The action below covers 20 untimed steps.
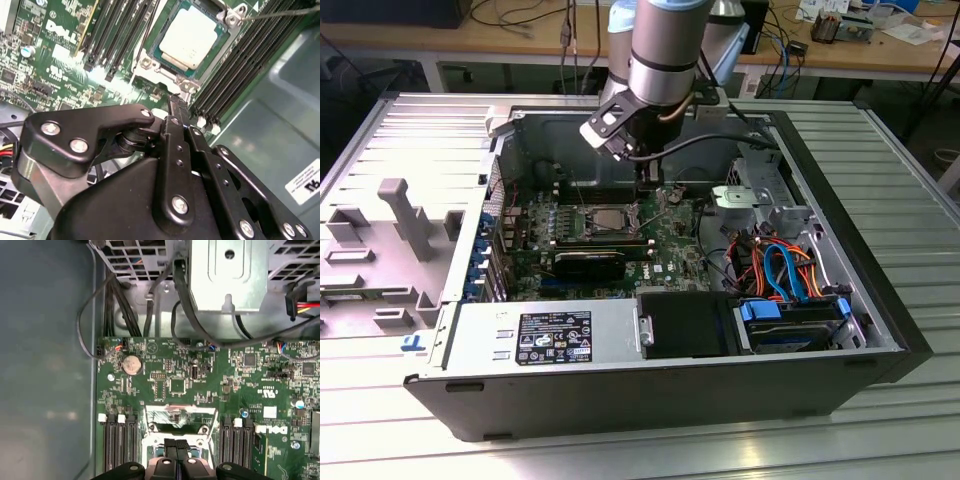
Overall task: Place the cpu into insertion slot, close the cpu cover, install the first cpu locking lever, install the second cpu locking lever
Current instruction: 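Close the cpu cover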
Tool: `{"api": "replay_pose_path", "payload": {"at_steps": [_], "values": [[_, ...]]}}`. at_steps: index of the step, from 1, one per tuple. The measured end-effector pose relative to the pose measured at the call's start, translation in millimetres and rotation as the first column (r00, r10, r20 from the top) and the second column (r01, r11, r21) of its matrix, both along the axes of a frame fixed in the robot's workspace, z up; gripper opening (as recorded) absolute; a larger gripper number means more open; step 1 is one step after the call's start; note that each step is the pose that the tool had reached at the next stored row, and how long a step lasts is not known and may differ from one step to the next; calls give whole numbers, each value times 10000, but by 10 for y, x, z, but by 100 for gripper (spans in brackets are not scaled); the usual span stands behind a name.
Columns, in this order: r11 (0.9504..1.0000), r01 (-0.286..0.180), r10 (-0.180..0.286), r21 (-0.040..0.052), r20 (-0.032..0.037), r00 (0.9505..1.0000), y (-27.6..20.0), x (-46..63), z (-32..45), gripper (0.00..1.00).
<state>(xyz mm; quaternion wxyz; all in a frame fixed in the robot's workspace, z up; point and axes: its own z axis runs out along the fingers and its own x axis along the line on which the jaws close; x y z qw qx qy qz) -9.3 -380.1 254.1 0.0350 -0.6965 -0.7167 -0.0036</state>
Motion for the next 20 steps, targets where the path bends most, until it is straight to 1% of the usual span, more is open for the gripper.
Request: {"api": "replay_pose_path", "payload": {"at_steps": [4,5,6,9,13,15,16,17,18,19,20], "values": [[10000,1,-1,38,-103,9999,0,76,19,11],[10000,1,0,55,-149,9999,0,110,24,11],[10000,2,-1,72,-222,9998,0,156,28,11],[10000,2,1,98,-355,9994,0,250,37,11],[9999,4,3,143,-515,9987,0,370,50,11],[9999,5,6,171,-613,9981,0,434,55,11],[9998,7,6,188,-689,9976,0,480,56,11],[9998,-6,20,194,-725,9974,0,497,57,11],[9998,-42,57,197,-758,9971,0,517,56,11],[9996,-185,200,197,-815,9965,0,561,55,11],[9994,-295,311,197,-846,9959,0,586,53,11]]}}
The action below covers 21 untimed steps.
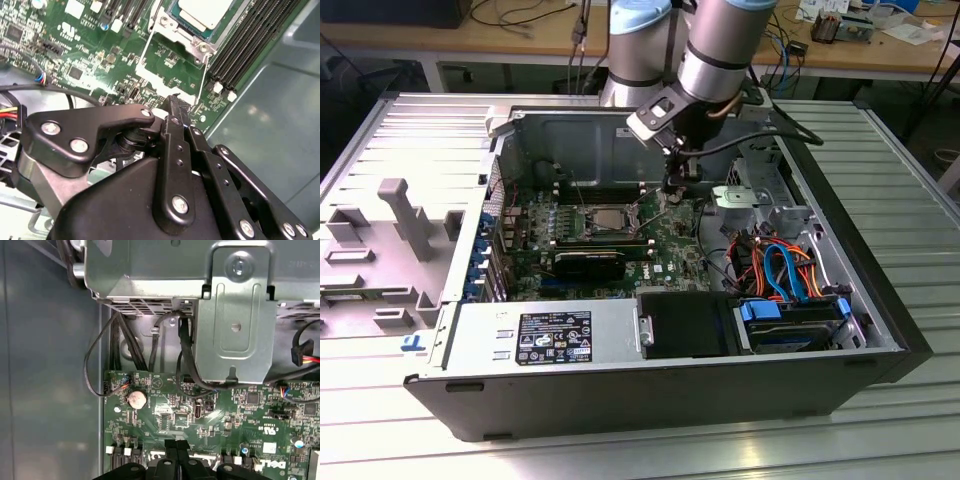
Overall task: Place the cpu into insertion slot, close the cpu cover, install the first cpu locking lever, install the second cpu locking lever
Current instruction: 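Close the cpu cover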
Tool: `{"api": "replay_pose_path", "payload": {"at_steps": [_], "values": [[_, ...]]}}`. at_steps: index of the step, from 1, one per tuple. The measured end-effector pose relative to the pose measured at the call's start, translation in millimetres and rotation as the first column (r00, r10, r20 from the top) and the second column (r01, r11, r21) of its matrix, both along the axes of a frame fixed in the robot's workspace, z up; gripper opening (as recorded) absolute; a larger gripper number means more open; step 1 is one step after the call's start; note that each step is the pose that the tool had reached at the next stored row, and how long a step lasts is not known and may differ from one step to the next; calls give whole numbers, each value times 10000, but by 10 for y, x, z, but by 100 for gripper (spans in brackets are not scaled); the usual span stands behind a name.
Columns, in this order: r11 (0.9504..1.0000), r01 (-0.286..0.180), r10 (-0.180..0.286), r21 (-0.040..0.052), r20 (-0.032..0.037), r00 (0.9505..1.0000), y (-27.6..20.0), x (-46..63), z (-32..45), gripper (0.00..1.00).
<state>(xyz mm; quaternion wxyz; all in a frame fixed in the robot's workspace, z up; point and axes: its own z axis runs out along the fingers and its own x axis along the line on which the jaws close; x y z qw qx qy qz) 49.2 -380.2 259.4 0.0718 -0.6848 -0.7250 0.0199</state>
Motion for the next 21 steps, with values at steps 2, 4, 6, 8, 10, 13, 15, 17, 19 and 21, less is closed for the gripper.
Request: {"api": "replay_pose_path", "payload": {"at_steps": [2,4,6,8,10,13,15,17,19,21], "values": [[9998,-215,215,-1,-41,9998,0,41,-9,11],[9993,-386,386,2,-70,9992,0,76,-22,11],[9983,-575,575,3,-95,9983,0,102,-39,11],[9975,-709,709,6,-131,9974,0,114,-71,11],[9973,-740,740,8,-157,9971,0,115,-108,11],[9970,-769,769,23,-173,9969,0,116,-166,11],[9970,-770,771,56,-171,9969,-5,92,-168,11],[9970,-769,770,64,-170,9969,-13,68,-169,11],[9970,-769,770,62,-169,9969,-20,39,-169,11],[9970,-770,771,73,-165,9969,-27,-5,-169,11]]}}
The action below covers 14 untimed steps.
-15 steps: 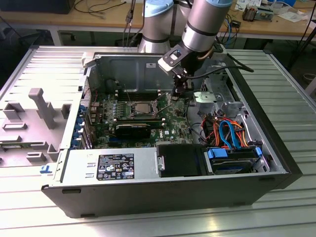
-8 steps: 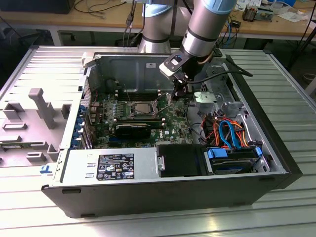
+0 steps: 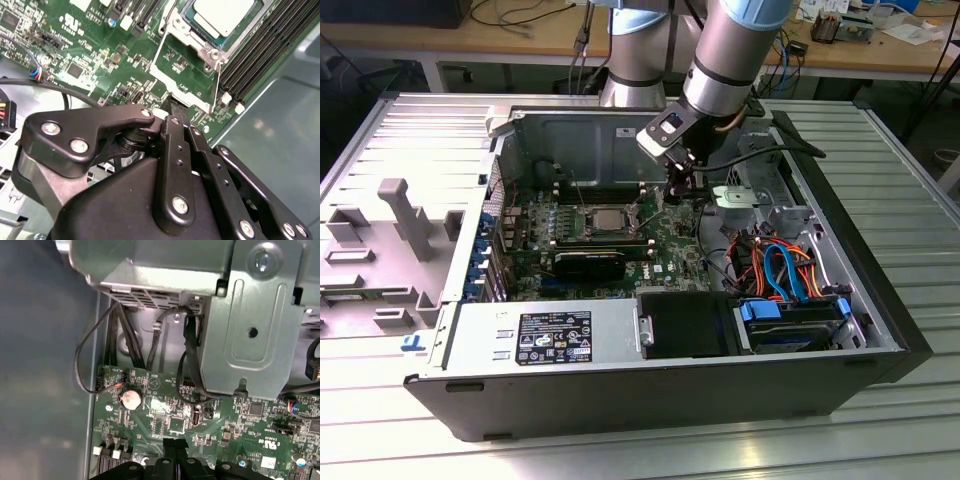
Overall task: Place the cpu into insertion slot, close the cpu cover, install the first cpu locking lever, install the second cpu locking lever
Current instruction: 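Close the cpu cover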
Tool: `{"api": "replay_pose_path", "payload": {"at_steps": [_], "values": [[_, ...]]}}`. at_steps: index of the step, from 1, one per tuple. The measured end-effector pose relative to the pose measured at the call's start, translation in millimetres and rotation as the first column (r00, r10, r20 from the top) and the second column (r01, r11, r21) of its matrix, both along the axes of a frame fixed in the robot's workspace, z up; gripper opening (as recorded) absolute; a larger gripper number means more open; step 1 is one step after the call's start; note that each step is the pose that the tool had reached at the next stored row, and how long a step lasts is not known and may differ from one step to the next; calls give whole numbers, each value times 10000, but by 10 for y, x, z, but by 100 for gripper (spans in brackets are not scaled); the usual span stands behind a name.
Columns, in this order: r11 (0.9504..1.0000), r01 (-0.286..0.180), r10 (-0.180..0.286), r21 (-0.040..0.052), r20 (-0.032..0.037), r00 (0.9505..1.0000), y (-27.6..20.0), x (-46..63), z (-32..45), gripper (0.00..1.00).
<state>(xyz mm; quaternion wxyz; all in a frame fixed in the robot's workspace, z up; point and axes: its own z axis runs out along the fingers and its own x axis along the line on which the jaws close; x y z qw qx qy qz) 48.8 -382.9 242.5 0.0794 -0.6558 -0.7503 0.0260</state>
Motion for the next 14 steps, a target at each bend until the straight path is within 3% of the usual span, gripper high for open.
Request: {"api": "replay_pose_path", "payload": {"at_steps": [7,14], "values": [[9998,2,-2,192,16,10000,-13,-205,0,11],[9998,0,-1,211,36,10000,-30,-351,0,11]]}}
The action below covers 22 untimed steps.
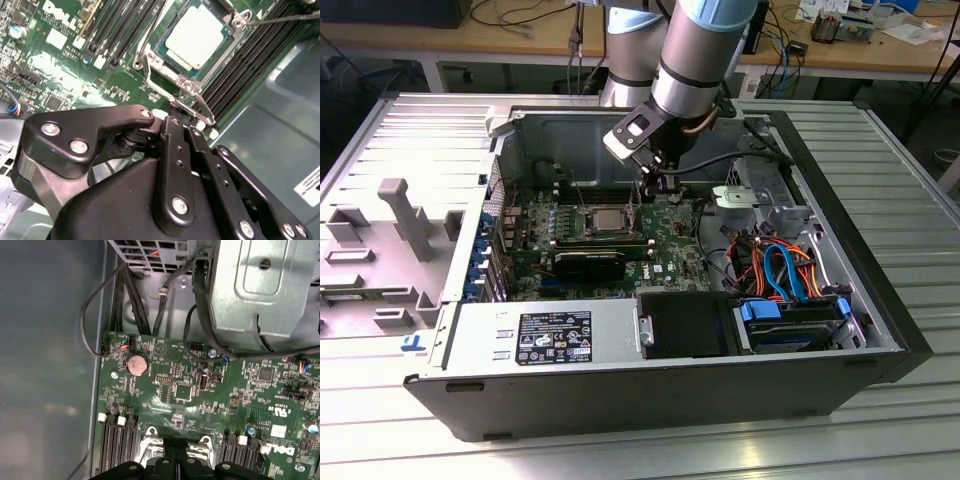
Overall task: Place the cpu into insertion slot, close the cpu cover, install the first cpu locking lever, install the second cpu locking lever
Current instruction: 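Close the cpu cover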
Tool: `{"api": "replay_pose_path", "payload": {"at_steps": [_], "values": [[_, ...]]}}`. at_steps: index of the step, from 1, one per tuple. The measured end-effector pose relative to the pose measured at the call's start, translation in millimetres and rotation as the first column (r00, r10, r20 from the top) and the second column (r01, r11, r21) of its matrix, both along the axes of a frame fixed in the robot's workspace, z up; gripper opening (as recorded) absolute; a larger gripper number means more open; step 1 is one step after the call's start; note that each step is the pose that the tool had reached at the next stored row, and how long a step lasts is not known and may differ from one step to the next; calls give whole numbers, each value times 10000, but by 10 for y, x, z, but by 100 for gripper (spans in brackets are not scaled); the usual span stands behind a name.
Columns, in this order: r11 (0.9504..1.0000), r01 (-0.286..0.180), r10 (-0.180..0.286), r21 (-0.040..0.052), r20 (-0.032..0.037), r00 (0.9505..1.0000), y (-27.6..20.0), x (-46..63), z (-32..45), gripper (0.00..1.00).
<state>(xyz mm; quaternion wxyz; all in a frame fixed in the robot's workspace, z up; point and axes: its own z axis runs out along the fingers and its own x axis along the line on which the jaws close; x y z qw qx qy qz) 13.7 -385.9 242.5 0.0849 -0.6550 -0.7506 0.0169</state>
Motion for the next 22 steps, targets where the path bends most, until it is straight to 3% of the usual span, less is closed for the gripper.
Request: {"api": "replay_pose_path", "payload": {"at_steps": [14,22], "values": [[10000,0,0,5,6,10000,-12,-146,-1,11],[9999,-165,165,24,7,9999,-18,-259,-78,11]]}}
